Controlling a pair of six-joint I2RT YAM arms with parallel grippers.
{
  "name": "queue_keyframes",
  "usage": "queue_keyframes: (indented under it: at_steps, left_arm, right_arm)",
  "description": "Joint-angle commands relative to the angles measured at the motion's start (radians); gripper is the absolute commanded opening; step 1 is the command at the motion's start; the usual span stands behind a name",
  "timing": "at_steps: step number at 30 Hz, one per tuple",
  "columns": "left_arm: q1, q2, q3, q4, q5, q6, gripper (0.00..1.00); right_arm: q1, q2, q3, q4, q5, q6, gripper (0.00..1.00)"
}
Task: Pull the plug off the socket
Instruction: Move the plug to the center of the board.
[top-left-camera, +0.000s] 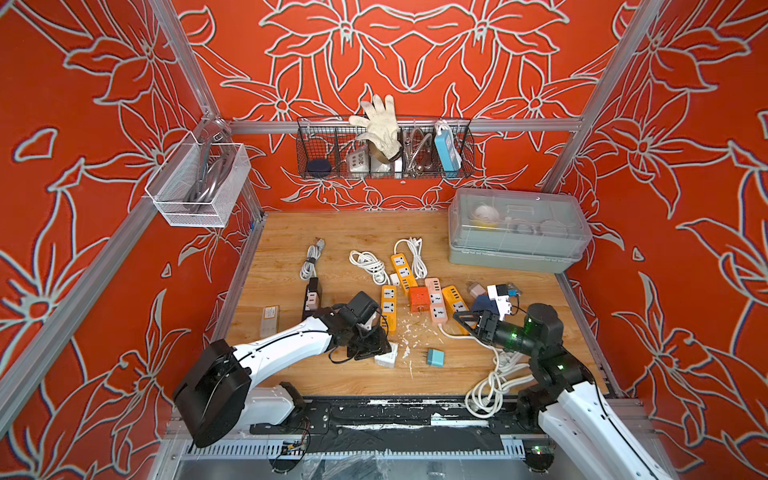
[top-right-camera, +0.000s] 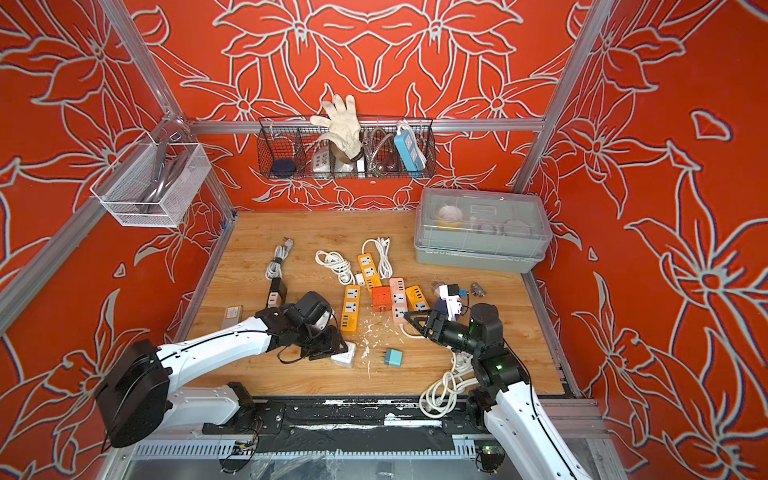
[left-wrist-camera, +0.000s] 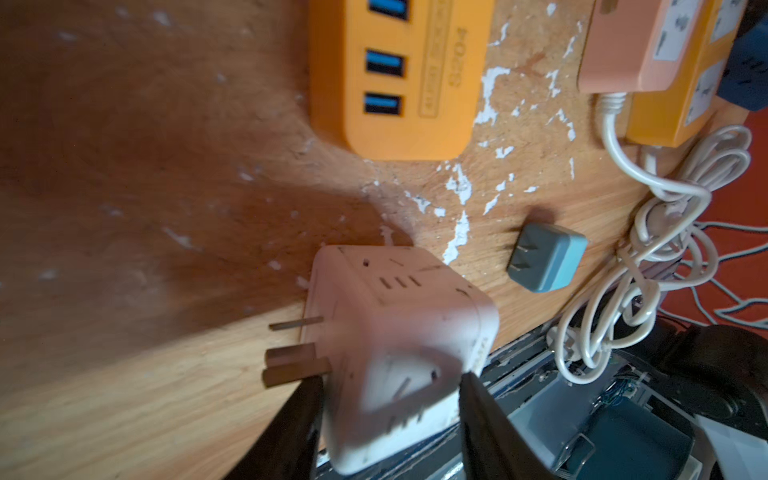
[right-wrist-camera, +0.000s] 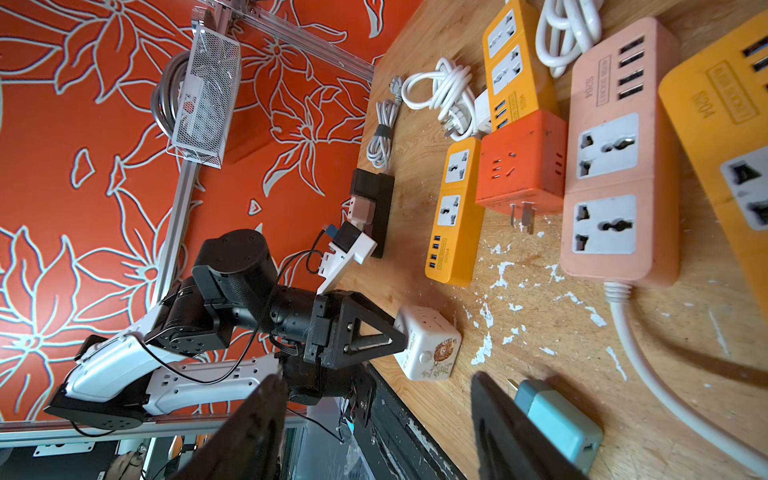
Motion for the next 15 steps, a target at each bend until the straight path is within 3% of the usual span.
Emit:
queue_keyframes:
  at_steps: [1,9,15]
  left_arm:
    - [-0.056,0.045,0.040,0.112,0.020,-0.084,0.52]
    - [-0.192,0.293,0.216,0.172,0.016,-0.093,0.53]
    - [-0.206,0.254,0.304,0.031,-0.103,0.021,0.57]
  right_arm:
    - [0.009,0.003,0.041,-0.007,-0.012,-0.037,0.73]
    - [0.015,0.018,0.095,-0.083,0.007,-0.102,0.73]
    - [0.015,0.035,0.148,-0.147,0.013,-0.156,0.74]
